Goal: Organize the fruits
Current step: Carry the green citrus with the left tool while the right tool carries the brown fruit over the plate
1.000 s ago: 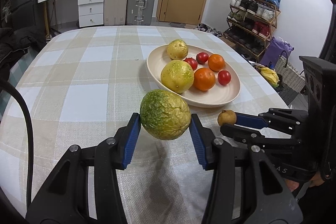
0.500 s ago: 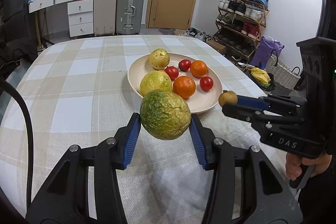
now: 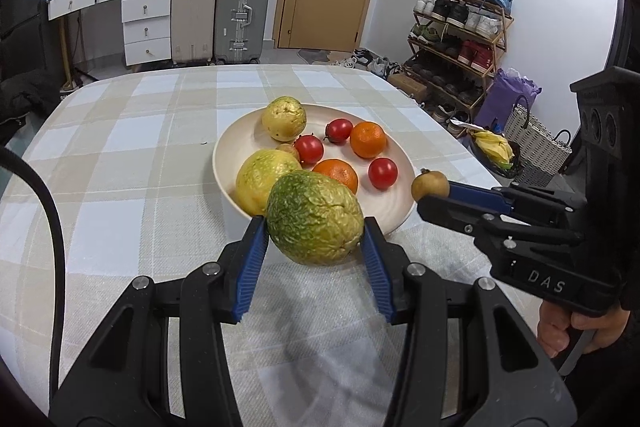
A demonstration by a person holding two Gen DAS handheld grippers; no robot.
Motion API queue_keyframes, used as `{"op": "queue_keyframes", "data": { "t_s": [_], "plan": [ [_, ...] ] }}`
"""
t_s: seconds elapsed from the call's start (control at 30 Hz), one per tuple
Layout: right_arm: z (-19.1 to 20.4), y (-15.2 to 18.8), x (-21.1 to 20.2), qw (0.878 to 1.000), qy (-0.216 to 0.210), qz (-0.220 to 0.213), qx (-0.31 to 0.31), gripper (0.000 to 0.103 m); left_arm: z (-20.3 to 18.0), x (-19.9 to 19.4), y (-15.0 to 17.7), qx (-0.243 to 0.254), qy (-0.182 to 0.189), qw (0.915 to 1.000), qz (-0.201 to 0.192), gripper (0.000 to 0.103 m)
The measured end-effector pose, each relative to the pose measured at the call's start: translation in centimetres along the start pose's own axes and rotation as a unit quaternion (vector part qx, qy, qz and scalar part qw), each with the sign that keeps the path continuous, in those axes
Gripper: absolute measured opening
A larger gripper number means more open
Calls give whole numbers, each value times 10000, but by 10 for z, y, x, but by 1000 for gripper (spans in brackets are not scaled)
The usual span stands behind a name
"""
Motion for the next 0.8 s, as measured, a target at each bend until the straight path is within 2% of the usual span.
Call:
{"op": "queue_keyframes", "data": {
  "t_s": [0.53, 0.8],
  "plan": [
    [-12, -4, 12, 9999, 33, 28, 142, 27, -9, 32, -6, 119, -187, 9996, 163, 45],
    [-15, -5, 18, 9997, 7, 32, 249, 27, -10, 44, -6, 210, -418, 9988, 172, 45]
  ]
}}
Point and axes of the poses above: each gripper's, at about its wrist camera, not at the fingertips, and x roughly the way its jaws point, z to its left, y to its underside, the point moved 4 cm from there along x, roughly the way its jaws point, and after that the axes turned 13 degrees about -y, right-handed, at the moved point
